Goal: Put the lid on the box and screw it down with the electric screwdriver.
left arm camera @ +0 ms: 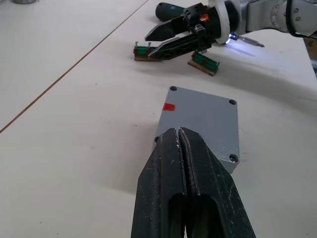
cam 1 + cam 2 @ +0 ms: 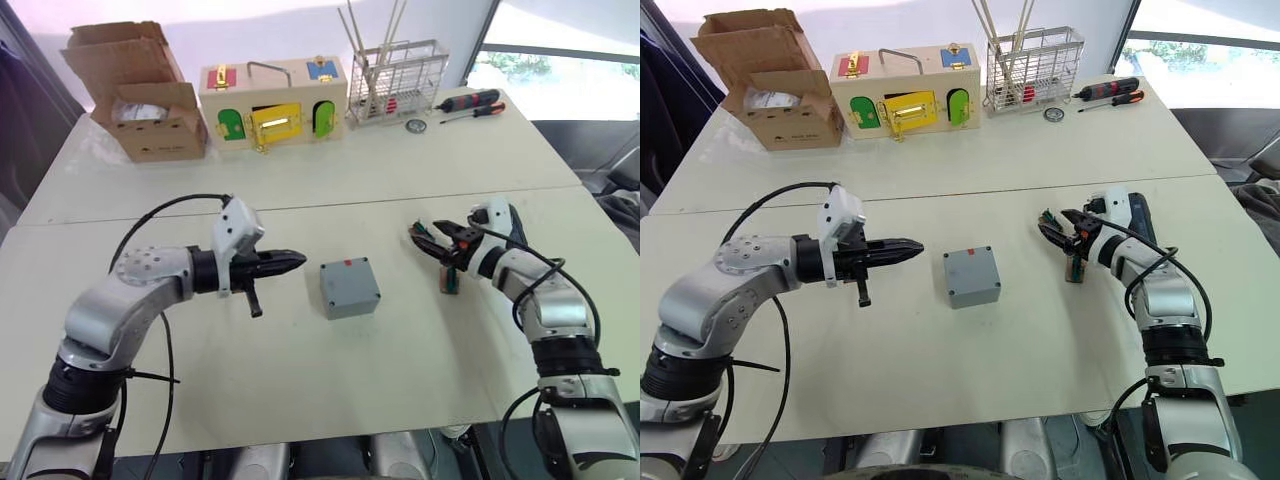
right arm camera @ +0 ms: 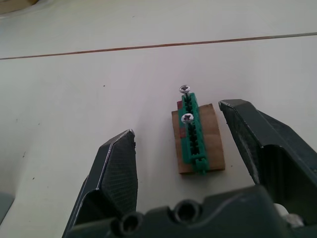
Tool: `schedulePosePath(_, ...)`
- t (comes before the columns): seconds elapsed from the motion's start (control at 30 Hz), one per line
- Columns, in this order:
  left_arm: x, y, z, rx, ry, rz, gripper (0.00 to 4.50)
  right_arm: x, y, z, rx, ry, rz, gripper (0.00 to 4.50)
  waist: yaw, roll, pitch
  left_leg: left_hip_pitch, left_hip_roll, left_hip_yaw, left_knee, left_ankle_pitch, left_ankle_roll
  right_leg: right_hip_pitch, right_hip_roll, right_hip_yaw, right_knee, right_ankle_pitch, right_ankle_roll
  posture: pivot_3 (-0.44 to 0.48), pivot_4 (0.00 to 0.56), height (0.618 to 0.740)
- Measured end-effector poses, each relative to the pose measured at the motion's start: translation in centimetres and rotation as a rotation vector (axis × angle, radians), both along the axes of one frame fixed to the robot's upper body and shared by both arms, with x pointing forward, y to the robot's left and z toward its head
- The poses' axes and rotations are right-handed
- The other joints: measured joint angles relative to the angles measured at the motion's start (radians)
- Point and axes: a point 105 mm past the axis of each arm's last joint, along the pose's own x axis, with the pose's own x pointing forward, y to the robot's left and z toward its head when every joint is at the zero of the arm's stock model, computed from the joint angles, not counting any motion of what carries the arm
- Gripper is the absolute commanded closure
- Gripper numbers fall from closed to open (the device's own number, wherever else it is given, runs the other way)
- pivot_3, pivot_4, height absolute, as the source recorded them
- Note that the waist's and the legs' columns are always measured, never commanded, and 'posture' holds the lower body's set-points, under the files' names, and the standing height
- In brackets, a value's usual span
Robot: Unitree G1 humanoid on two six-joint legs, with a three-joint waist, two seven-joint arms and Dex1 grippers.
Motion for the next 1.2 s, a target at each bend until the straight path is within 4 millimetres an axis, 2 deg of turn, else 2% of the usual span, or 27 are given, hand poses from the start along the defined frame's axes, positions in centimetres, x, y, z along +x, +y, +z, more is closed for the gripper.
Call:
schedulePosePath(0.07,0.0,0.0,0.0,0.004,0.0,-0.002,4.5,0.0,0.0,0.0,-0.002,-0.005,-0.002,2.46,0.001,0.0,0.0,0.0,0.0,0.0,0.0,0.0,0.0,0.0,0.0,0.0,0.0,0.0,0.0,0.0,0.15,0.739)
schedulePosePath(0.2,-0.1,-0.1,-0.2,0.009,0.006,-0.011,4.5,0.1,0.1,0.1,0.0,-0.016,-0.005,4.45,0.0,0.0,0.0,0.0,0.0,0.0,0.0,0.0,0.0,0.0,0.0,0.0,0.0,0.0,0.0,0.0,0.15,0.739)
schedulePosePath(0.53,-0.1,-0.4,-0.6,0.019,0.014,-0.016,4.5,0.2,0.2,0.1,0.003,-0.023,-0.016,4.49,0.0,0.0,0.0,0.0,0.0,0.0,0.0,0.0,0.0,0.0,0.0,0.0,0.0,0.0,0.0,0.0,0.15,0.739)
schedulePosePath(0.7,-0.1,-0.3,-0.7,0.021,0.015,-0.01,4.5,0.3,-0.4,0.5,0.016,-0.038,-0.043,4.49,0.0,0.0,0.0,0.0,0.0,0.0,0.0,0.0,0.0,0.0,0.0,0.0,0.0,0.0,0.0,0.0,0.15,0.739)
schedulePosePath(1.0,0.2,-0.2,-0.9,0.023,0.018,-0.002,4.5,0.0,0.1,3.6,0.052,-0.132,-0.034,4.49,0.001,0.0,0.0,0.0,0.0,0.0,0.0,0.0,0.0,0.0,0.0,0.0,0.0,0.0,0.0,0.0,0.15,0.739)
schedulePosePath(1.13,0.0,-0.2,-0.9,0.021,0.027,-0.018,4.5,-1.2,1.6,5.6,0.108,-0.153,0.044,4.49,0.001,0.0,0.0,0.0,0.0,0.0,0.0,0.0,0.0,0.0,0.0,0.0,0.0,0.0,0.0,0.0,0.15,0.739)
schedulePosePath(1.2,-0.5,0.0,-1.0,0.037,0.04,-0.04,4.5,-3.1,3.6,6.3,0.134,-0.133,0.174,4.49,0.001,0.0,0.0,0.0,0.0,-0.001,-0.001,0.0,0.0,0.0,0.0,0.0,0.0,0.0,0.0,0.0,0.15,0.739)
